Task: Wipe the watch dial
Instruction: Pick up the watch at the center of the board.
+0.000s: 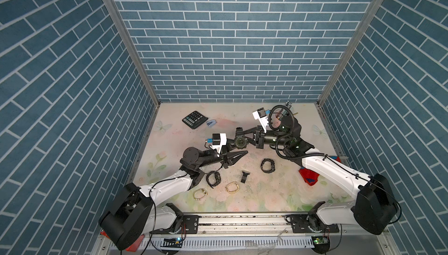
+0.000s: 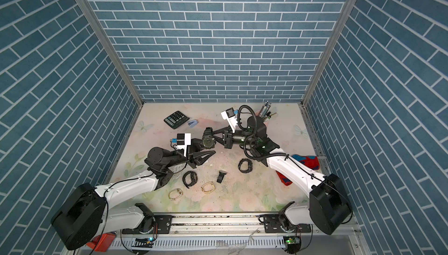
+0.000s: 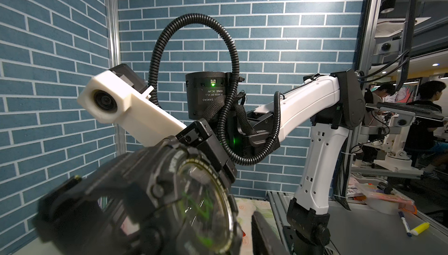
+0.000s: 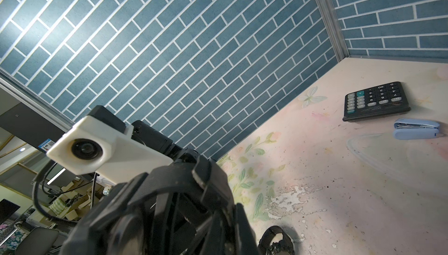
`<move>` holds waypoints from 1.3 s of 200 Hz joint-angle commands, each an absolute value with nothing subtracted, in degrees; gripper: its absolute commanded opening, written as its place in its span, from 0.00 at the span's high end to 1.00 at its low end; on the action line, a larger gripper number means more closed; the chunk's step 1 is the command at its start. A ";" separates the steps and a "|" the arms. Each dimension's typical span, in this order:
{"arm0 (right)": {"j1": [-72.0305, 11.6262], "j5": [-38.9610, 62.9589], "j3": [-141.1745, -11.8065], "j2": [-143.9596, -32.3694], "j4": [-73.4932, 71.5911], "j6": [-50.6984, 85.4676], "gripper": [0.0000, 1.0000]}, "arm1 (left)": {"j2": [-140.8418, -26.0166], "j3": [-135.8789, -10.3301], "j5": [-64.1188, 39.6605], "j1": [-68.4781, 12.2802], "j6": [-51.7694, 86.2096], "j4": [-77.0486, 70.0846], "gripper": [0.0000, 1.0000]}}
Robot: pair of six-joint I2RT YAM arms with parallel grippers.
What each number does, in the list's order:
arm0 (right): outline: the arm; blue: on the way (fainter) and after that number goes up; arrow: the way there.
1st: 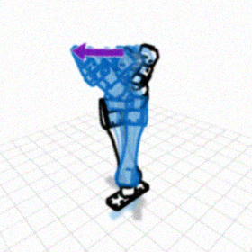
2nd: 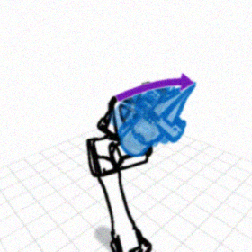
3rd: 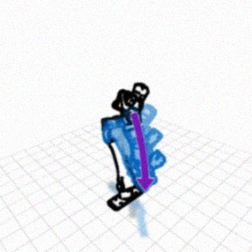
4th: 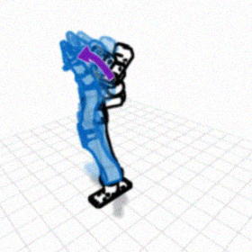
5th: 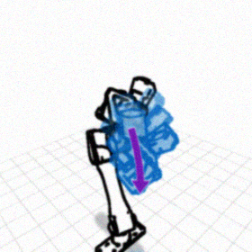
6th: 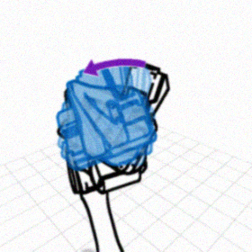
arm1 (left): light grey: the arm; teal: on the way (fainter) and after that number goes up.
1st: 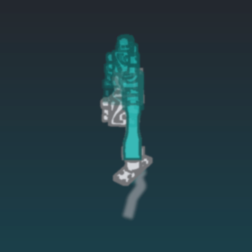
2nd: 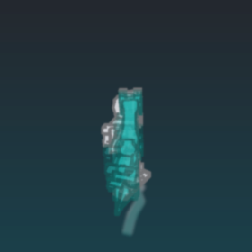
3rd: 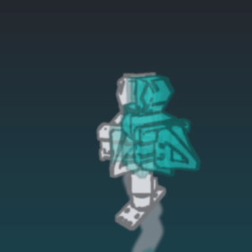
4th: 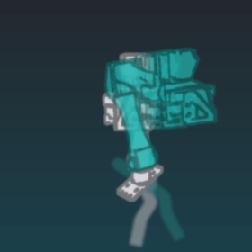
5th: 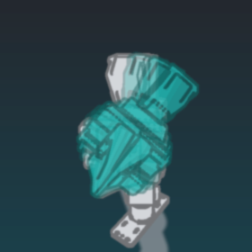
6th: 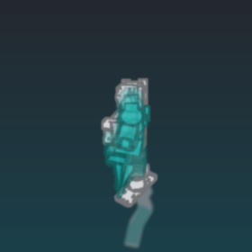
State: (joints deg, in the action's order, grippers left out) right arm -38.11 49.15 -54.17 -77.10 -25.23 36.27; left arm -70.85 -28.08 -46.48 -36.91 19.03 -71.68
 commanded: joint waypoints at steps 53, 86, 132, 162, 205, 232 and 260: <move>-38.50 50.41 -54.80 -76.48 -28.99 38.70 1.00 | -70.36 -28.25 -47.63 -37.25 19.17 -72.42 0.66; -38.60 49.94 -54.48 -75.96 -29.09 39.19 1.00 | -69.73 -28.20 -47.94 -37.20 19.42 -72.14 0.72; -38.60 49.74 -54.03 -75.39 -29.60 39.70 1.00 | -67.57 -27.42 -48.50 -37.20 18.31 -70.92 0.79; -38.60 49.66 -53.52 -75.41 -30.82 40.08 1.00 | -66.32 -27.54 -49.43 -37.19 16.43 -68.12 0.88; -38.63 49.84 -53.46 -75.11 -31.70 40.96 1.00 | -65.30 -29.17 -51.25 -37.18 15.50 -63.06 0.94; -38.63 49.89 -53.44 -75.15 -31.79 41.22 1.00 | -64.46 -29.90 -51.46 -37.24 14.84 -60.33 0.95; -38.63 49.83 -52.32 -74.46 -33.31 41.05 1.00 | -64.14 -30.23 -52.09 -37.18 13.02 -57.98 0.98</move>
